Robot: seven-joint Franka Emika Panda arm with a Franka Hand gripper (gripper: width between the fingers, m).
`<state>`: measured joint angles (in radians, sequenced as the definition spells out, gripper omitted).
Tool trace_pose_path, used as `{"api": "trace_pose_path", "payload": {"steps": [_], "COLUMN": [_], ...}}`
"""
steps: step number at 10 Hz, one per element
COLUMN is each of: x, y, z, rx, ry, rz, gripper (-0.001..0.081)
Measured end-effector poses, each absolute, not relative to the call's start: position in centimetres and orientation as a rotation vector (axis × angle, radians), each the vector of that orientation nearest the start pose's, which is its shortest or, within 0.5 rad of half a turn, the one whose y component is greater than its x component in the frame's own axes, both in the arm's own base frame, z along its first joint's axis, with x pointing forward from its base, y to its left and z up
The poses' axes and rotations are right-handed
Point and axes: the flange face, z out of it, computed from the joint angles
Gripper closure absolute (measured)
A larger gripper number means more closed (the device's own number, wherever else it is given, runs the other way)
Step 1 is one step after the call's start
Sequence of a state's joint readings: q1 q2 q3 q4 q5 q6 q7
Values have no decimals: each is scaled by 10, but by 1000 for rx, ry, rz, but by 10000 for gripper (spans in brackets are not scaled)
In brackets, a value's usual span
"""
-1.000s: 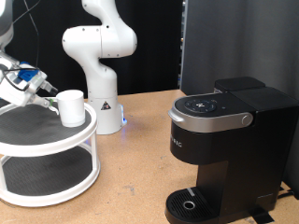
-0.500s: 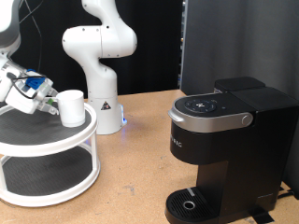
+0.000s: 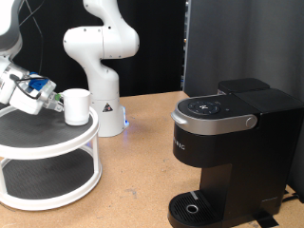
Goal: Make a cup of coffee with the keurig machine
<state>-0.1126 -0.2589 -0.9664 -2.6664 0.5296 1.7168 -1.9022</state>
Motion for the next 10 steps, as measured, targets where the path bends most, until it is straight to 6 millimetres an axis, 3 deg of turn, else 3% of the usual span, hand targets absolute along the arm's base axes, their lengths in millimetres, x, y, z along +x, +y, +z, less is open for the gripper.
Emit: {"api": "trace_pose_path", "payload": {"steps": [1,2,3,4,7,10], "x": [208,207,207,207,208,216], "y": [-251,-251,-250,-250,-249,-247], "z": [275,275,275,275,278,299], "rx": [-2069,-2066,-2062,-2057,-2057,-2049], "ry": [-661,-661,-660,-660,-654,-609], "rz": [-709,-710,-711,-711,-712,-708], "gripper": [433,636,636,737,736,736]}}
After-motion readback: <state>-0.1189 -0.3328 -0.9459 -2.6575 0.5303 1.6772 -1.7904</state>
